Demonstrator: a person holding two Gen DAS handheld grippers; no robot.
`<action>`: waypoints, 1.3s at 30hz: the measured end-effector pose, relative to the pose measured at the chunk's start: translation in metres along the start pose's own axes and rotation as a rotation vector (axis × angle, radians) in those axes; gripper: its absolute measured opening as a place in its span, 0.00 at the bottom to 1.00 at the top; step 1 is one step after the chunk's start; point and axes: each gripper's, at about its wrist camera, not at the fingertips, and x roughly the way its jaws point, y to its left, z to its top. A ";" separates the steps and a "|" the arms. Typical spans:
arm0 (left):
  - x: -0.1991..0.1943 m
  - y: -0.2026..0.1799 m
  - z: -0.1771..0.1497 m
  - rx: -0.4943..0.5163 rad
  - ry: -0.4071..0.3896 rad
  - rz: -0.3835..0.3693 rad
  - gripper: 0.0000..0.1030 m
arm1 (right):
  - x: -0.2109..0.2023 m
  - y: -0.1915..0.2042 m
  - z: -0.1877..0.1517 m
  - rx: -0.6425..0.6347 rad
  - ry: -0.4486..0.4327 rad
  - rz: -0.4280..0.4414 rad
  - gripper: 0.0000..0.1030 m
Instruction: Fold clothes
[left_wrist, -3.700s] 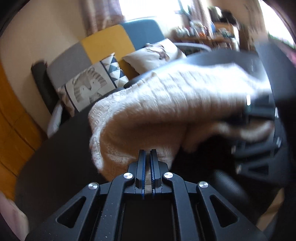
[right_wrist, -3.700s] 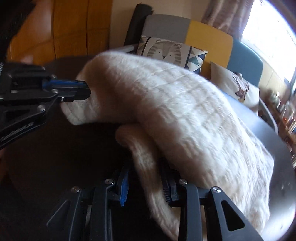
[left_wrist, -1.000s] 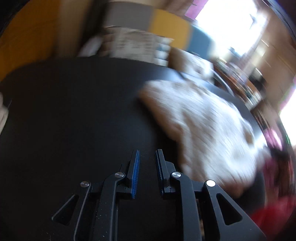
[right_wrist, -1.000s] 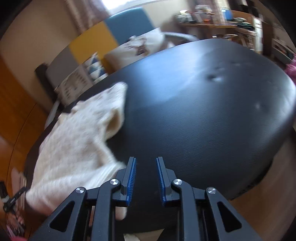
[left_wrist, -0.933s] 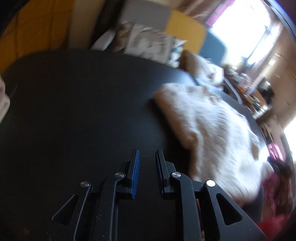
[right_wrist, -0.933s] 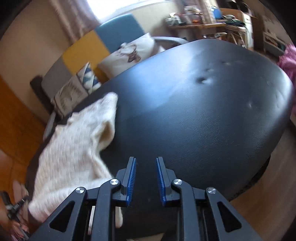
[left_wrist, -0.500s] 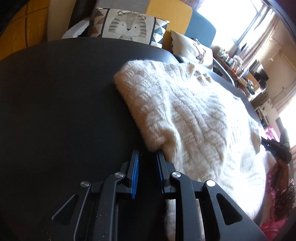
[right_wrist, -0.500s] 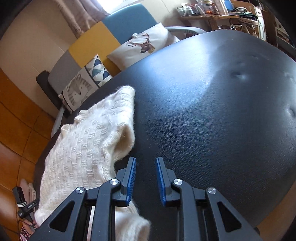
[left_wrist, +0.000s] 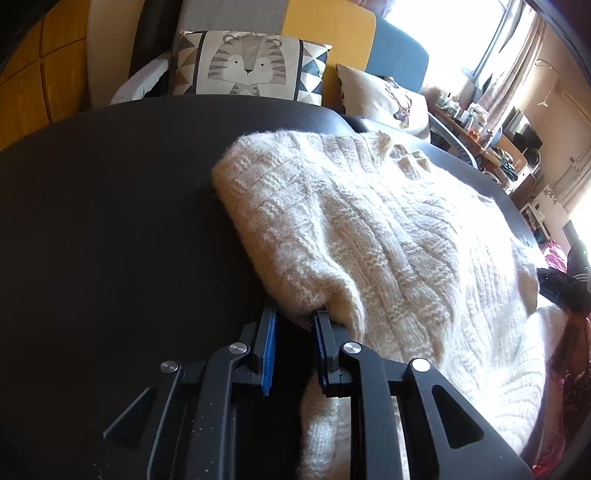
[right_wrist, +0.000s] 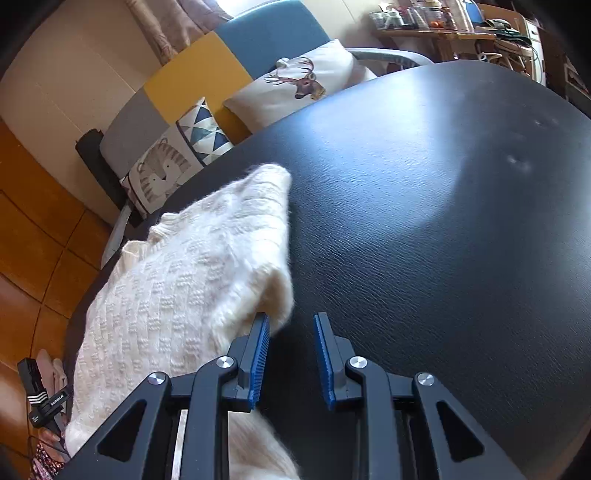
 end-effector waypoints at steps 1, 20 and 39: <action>0.000 0.001 0.002 0.000 0.000 0.006 0.19 | 0.005 0.002 0.002 -0.007 0.006 -0.005 0.23; -0.009 0.004 0.029 -0.150 -0.193 0.058 0.08 | -0.002 0.012 0.018 0.050 -0.177 -0.014 0.05; -0.014 -0.075 0.023 0.079 -0.207 -0.034 0.00 | -0.077 0.175 0.020 -0.488 -0.456 -0.150 0.05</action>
